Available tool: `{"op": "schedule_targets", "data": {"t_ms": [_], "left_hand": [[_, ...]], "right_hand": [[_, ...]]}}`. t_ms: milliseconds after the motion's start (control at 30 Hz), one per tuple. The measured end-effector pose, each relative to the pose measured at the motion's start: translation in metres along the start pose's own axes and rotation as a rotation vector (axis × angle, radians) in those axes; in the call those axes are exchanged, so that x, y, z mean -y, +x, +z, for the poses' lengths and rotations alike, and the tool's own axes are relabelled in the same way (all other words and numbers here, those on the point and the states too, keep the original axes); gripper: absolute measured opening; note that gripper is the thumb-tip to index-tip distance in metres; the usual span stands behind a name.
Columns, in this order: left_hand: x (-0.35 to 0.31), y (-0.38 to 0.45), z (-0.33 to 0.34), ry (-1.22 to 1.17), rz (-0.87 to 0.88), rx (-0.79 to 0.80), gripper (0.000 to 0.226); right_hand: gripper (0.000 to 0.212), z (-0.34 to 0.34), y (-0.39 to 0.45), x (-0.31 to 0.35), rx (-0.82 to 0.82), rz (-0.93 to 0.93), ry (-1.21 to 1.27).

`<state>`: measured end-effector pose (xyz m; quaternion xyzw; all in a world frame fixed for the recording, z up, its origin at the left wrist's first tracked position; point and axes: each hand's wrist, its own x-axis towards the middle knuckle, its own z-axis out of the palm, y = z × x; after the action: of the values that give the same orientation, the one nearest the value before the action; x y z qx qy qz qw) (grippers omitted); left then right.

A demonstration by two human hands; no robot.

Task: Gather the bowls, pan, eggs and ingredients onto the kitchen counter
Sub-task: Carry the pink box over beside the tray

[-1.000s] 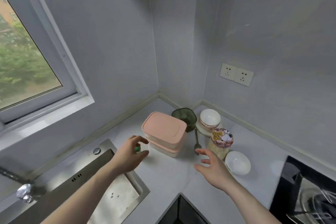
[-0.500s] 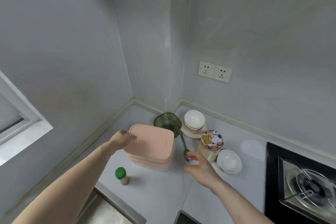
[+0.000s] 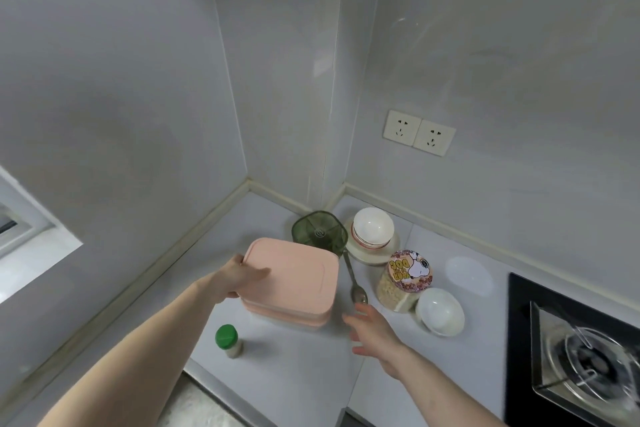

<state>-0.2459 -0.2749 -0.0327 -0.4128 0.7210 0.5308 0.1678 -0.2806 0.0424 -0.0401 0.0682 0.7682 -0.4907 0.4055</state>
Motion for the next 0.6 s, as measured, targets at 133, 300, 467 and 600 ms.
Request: {"op": "schedule_targets", "data": {"t_ms": [133,300,467,600], "left_hand": [[0.003,-0.009,0.0,0.053,0.017,0.072,0.099],[0.009,-0.01,0.008,0.142,0.011,0.21,0.108],[-0.001,-0.018,0.035,0.144,0.008,0.263,0.109],[-0.005,-0.025,0.053,0.186,-0.074,0.236,0.113]], "right_hand": [[0.085,0.007,0.016,0.001,0.04,0.076,0.134],[0.071,0.015,0.033,-0.001,0.059,0.091,0.232],[0.037,0.006,0.019,0.001,0.006,0.117,0.31],[0.04,-0.01,0.012,-0.008,-0.014,0.11,0.262]]}}
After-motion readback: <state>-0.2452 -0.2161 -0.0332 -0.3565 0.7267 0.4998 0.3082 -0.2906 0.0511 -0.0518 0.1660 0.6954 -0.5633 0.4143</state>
